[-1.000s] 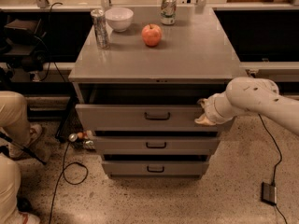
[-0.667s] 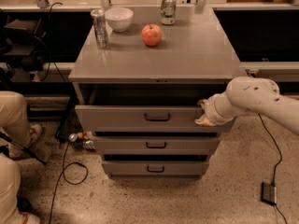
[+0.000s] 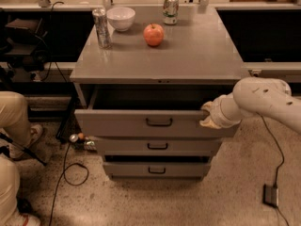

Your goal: Open top drawer

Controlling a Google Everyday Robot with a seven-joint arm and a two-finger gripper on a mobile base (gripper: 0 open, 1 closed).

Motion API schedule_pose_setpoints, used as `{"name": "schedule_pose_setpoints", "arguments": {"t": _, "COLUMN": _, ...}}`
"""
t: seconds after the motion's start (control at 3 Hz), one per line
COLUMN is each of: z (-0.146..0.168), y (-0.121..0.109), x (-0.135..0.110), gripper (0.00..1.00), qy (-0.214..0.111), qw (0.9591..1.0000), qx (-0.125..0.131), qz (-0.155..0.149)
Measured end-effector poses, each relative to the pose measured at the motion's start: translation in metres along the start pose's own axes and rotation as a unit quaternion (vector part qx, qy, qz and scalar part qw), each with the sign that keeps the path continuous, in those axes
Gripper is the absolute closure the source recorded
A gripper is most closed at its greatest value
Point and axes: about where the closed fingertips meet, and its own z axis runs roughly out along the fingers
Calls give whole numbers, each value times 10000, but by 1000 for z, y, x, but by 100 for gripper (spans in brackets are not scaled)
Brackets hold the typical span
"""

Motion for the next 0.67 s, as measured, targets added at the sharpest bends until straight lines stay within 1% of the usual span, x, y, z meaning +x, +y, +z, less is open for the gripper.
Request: {"name": "schedule_pose_setpoints", "arguments": {"t": 0.67, "z": -5, "y": 4, "x": 1, "gripper": 100, "qy": 31, "qw": 10000, "qx": -2, "qz": 51}}
